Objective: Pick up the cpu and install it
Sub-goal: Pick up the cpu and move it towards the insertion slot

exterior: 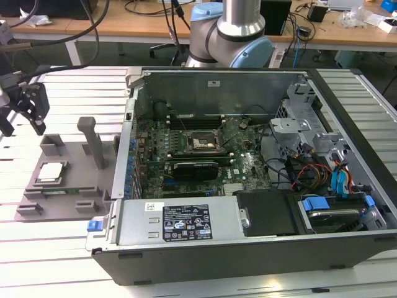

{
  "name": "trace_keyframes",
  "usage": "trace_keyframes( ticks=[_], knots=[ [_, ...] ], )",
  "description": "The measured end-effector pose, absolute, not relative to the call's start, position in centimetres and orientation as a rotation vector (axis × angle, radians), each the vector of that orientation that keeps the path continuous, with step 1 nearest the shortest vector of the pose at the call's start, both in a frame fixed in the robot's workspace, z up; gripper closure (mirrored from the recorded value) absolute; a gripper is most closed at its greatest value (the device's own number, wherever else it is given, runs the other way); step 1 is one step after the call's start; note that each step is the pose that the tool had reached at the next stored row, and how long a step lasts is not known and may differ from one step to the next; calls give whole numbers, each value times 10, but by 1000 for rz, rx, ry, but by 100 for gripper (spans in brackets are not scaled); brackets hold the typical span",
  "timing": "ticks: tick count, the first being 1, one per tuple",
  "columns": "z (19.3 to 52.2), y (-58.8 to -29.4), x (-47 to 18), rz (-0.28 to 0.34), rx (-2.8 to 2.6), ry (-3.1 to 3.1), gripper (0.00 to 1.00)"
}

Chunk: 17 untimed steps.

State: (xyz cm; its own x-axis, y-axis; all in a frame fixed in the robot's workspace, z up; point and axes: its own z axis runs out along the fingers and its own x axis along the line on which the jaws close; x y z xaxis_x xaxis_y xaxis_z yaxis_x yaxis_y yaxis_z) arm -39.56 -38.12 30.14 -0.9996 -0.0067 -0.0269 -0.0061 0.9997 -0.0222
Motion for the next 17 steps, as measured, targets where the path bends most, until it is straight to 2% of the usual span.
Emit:
trace_keyframes(
  ticks=[17],
  knots=[
    [288,-381,-392,-48,-37,3114,37]
  ],
)
